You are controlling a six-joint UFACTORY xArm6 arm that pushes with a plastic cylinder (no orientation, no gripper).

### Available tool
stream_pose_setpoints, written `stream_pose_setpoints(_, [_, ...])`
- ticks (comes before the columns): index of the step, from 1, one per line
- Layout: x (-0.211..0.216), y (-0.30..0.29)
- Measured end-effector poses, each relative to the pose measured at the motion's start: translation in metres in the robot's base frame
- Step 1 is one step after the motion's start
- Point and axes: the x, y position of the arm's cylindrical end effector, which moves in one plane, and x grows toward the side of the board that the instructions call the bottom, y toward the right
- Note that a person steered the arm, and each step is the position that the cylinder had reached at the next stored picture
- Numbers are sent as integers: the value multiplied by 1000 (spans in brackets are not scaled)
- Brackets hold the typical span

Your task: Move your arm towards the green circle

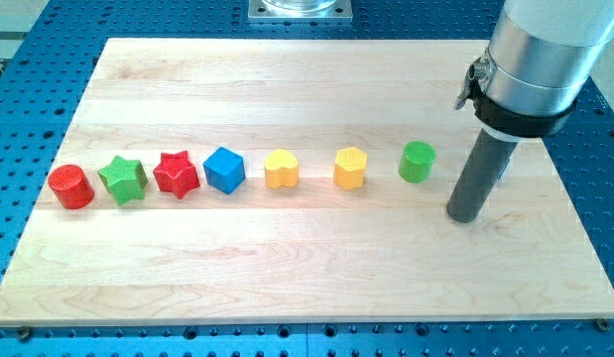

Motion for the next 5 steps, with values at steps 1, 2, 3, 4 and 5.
stream_pose_setpoints(1, [-1, -13])
stream_pose_setpoints(2, [-1, -13])
stream_pose_setpoints(3, [-9, -13])
stream_pose_setpoints(4, [-10, -13])
stream_pose_setpoints(5, [-10, -13])
